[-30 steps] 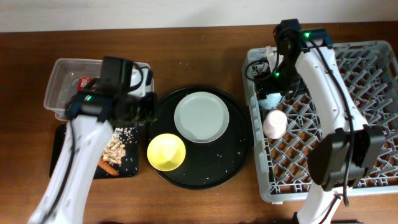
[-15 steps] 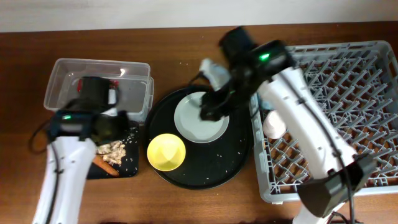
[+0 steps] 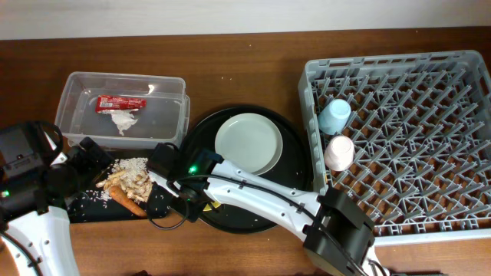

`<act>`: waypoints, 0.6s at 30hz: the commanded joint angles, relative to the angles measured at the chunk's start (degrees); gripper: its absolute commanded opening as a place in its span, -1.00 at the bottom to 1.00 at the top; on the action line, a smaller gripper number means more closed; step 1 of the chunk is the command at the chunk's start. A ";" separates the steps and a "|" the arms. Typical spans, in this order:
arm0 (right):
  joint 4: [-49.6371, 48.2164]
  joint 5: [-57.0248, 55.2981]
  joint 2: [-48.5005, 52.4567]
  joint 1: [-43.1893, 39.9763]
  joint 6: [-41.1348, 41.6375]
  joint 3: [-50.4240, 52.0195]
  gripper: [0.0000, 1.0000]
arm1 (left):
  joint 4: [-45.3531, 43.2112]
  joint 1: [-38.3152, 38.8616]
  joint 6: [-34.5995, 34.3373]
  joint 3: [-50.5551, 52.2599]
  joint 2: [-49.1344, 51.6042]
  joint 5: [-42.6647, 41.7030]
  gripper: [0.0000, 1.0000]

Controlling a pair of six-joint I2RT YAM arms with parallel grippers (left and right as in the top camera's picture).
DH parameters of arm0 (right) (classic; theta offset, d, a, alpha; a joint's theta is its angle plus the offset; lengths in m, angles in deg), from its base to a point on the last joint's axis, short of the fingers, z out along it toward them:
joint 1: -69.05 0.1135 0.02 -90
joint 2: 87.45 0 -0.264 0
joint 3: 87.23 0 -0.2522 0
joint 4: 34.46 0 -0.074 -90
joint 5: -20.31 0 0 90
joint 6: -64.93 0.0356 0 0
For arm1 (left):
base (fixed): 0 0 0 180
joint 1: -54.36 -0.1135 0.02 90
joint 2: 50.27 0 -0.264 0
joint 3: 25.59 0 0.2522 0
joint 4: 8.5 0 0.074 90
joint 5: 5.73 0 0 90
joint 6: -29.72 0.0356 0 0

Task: Sort waste into correct bins and load items into the dishwasher rack
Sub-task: 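Reach right gripper to the white plate rim and grasp it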

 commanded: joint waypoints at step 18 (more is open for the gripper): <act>12.76 3.13 -12.13 -42.53 4.90 -0.15 -0.05 | -14.95 37.38 4.31 -0.07 15.74 -0.22 0.60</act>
